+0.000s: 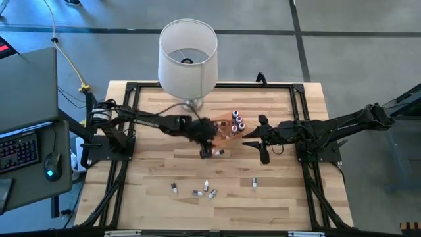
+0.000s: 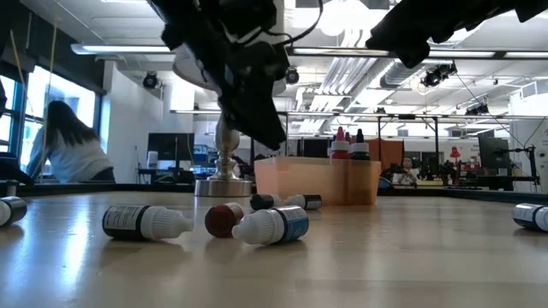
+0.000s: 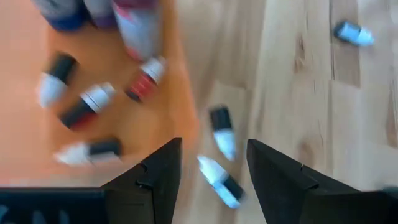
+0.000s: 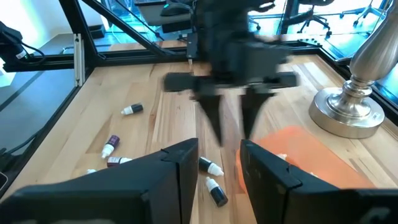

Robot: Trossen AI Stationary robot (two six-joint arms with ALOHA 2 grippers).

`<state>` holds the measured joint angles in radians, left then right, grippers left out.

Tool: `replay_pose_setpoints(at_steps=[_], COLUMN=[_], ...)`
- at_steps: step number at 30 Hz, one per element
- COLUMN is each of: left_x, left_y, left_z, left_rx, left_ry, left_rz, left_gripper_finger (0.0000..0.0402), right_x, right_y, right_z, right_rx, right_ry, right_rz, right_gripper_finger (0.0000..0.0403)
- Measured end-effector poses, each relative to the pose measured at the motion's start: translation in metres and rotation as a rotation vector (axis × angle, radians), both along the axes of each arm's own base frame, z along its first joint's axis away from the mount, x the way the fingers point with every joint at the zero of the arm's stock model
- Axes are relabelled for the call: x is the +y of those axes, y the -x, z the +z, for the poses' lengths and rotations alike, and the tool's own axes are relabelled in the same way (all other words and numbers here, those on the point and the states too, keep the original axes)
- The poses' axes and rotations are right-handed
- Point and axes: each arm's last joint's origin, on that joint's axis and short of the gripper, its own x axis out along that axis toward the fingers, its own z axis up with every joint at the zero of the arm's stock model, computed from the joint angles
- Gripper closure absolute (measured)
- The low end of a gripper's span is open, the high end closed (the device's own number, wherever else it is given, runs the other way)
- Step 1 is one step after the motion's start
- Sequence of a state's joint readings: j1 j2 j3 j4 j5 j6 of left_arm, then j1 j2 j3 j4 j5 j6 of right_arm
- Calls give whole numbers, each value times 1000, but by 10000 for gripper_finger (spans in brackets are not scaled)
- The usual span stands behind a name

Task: Pick & Place food coloring
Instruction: Put the small green food coloring bottle into the orange bin

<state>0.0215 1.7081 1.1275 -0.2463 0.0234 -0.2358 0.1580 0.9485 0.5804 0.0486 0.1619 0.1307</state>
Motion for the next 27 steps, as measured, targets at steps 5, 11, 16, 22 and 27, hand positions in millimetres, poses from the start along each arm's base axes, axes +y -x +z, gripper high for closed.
replay_pose_setpoints(at_steps=[5, 11, 16, 22, 27], left_x=[-35, -50, -46, -45, -45], left_y=[-1, 1, -3, -9, -10], left_z=[-11, -24, -31, -45, -65], left_rx=[42, 95, 96, 116, 176], left_ry=[-20, -34, -13, 6, 0], left_rz=[53, 174, 236, 234, 229], left_gripper_finger=[223, 223, 223, 223, 223], right_x=[0, 0, 0, 0, 0], right_y=[0, 0, 0, 0, 0], right_z=[0, 0, 0, 0, 0], right_rx=[0, -2, 0, 0, 0], right_ry=[0, 0, 0, 0, 0], right_rz=[0, 0, 0, 0, 0], right_gripper_finger=[291, 291, 291, 291, 291])
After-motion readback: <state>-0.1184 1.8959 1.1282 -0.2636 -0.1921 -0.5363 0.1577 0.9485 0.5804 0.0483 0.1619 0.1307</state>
